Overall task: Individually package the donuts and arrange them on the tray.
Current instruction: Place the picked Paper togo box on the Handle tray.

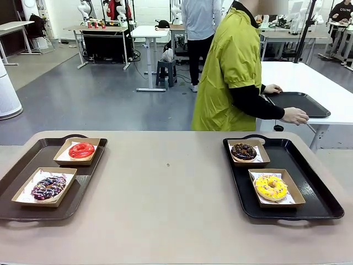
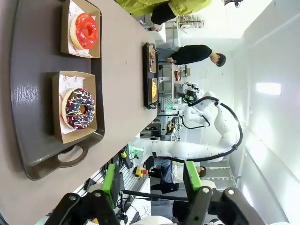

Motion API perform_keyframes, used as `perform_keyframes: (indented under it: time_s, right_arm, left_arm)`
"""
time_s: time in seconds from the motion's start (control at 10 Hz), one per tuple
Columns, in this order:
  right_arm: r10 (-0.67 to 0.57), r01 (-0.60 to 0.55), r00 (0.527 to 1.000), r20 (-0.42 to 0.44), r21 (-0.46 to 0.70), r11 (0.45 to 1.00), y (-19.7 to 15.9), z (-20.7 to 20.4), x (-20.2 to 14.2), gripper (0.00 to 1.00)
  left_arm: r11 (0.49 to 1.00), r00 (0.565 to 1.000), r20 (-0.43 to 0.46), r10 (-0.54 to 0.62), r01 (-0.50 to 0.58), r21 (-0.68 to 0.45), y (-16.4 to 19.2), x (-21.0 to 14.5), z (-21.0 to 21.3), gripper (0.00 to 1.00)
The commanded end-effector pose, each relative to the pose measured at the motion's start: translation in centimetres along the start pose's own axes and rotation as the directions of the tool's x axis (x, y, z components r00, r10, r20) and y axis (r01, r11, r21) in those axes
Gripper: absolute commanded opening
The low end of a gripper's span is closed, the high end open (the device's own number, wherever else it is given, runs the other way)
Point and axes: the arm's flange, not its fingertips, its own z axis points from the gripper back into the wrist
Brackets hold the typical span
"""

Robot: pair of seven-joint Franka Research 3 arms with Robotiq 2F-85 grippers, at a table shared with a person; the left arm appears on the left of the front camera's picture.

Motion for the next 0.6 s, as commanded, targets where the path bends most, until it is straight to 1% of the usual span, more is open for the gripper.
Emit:
perform_keyframes:
  time_s: [0.0,0.5]
  right_arm:
    - [-0.001,0.001,1.0,-0.012,0.004,1.0,0.15,0.2,-0.2,1.0]
    - [-0.001,0.001,1.0,-0.012,0.004,1.0,0.15,0.2,-0.2,1.0]
  left_arm:
    - [1.0,1.0,0.006,-0.007,0.007,0.014,-0.42,-0.43,-0.29,0.71]
    - [1.0,1.0,0.006,-0.007,0.007,0.014,-0.42,-0.43,-0.29,0.71]
